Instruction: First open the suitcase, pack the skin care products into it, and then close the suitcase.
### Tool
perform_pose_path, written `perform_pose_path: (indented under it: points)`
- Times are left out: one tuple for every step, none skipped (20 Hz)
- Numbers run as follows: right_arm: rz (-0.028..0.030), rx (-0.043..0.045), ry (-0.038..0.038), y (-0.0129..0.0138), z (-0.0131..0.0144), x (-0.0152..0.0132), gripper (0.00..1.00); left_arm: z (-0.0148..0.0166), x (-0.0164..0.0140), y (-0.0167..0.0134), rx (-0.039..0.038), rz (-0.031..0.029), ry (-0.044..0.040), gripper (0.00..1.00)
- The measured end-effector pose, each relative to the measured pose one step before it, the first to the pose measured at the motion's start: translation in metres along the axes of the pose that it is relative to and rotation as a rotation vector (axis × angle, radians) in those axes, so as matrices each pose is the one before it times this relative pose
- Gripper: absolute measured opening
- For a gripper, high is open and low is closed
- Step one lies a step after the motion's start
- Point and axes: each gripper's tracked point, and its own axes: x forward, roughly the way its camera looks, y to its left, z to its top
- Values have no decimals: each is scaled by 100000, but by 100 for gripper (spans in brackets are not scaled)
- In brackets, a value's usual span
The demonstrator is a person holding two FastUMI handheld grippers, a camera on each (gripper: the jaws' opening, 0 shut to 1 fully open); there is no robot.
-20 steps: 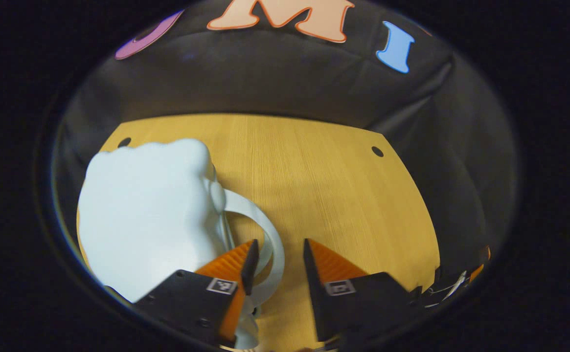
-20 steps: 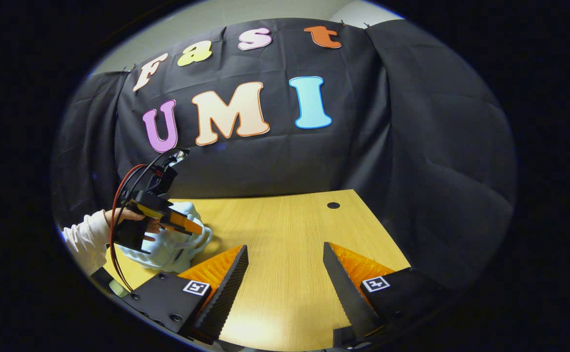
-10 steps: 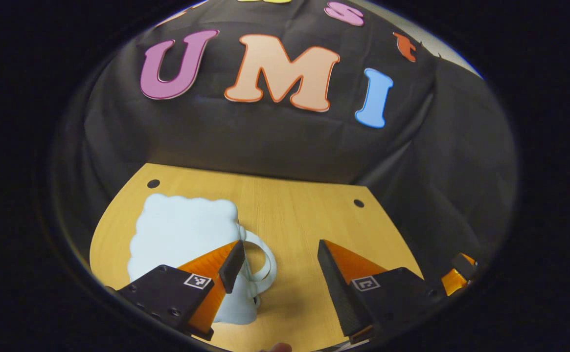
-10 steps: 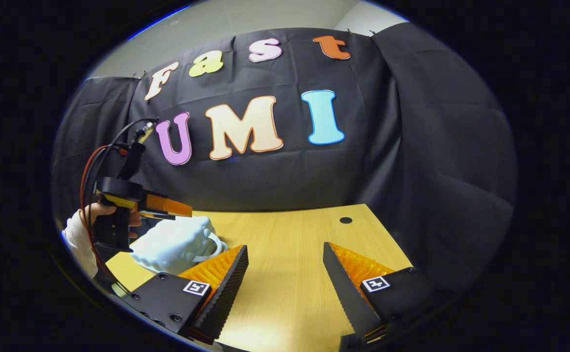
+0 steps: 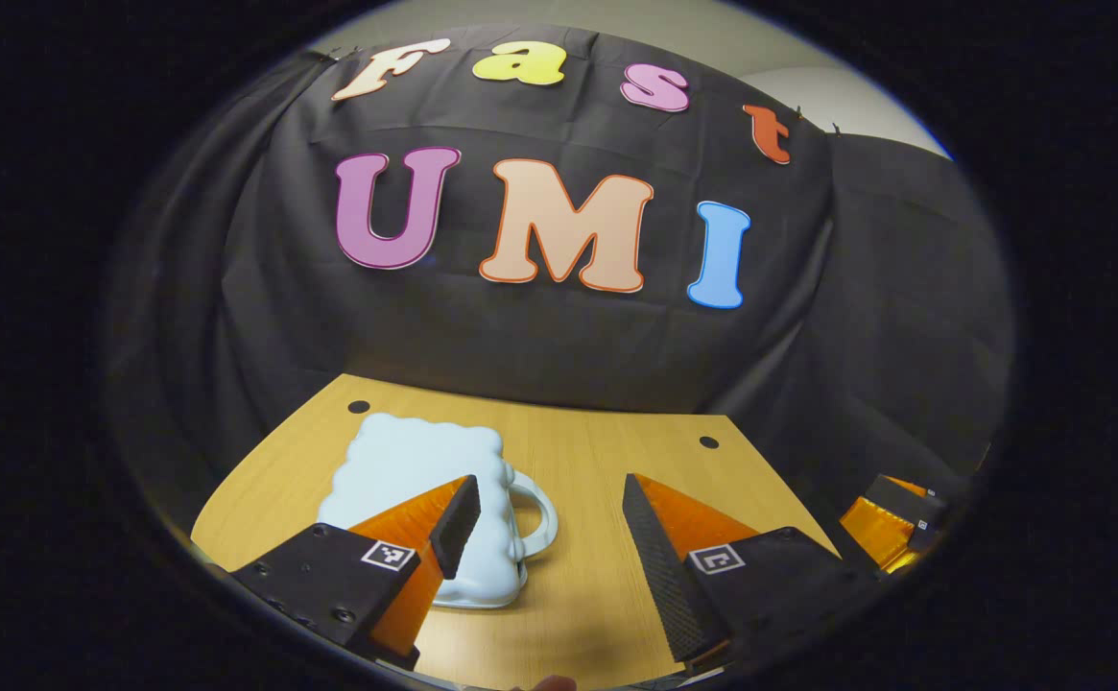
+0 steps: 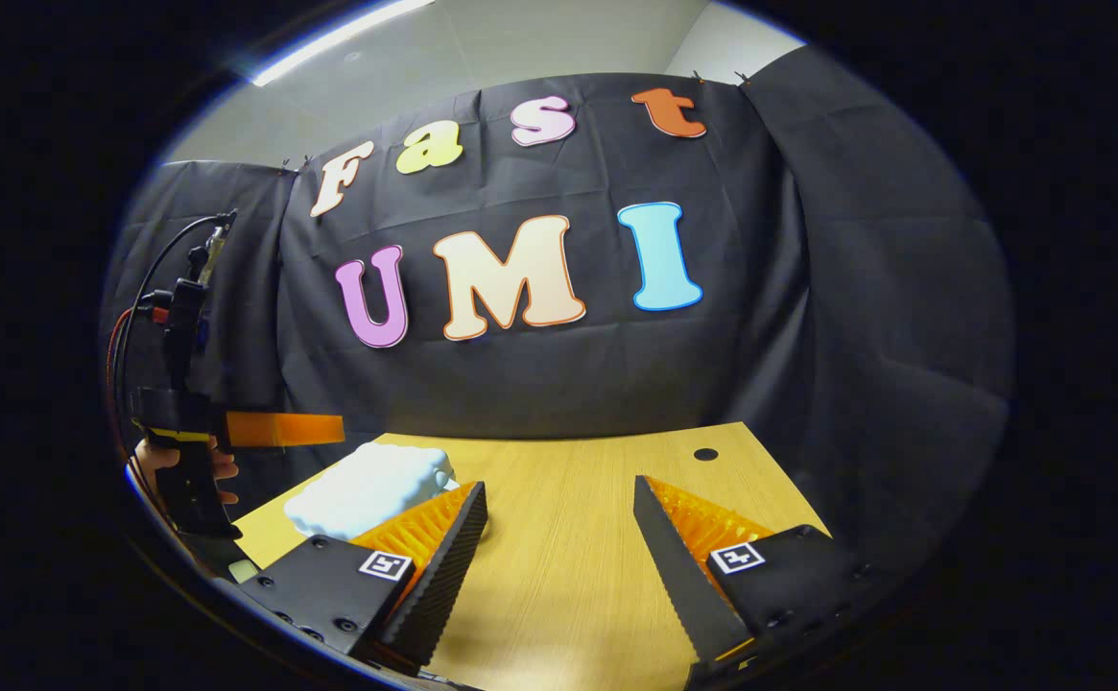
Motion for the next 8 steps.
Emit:
perform_pose_path:
  points:
    - [578, 125, -364, 168, 71, -213, 96, -195, -385, 79, 1159, 426, -667, 88]
    - [481, 414, -390, 219, 72, -232, 96, -336, -323, 5, 1006, 343, 300, 88]
    - [526, 680, 11, 270, -48, -165, 96, -407, -241, 79, 825, 388, 1240, 88]
    - [423, 242, -488, 202, 121, -102, 96, -321, -100, 36, 158, 66, 613, 88]
    - [296, -270, -435, 130, 65, -105, 96, -33, -207, -68, -309, -329, 116, 88]
    - [23, -571, -275, 91, 37, -100, 96, -87, -25, -9, -253, -510, 497, 88]
    - [-147, -469, -246, 65, 62, -65, 96, 40, -62, 26, -335, 36, 416, 88]
    - [112, 329, 556, 74, -128, -54, 96, -47, -70, 152, -172, 301, 354, 88]
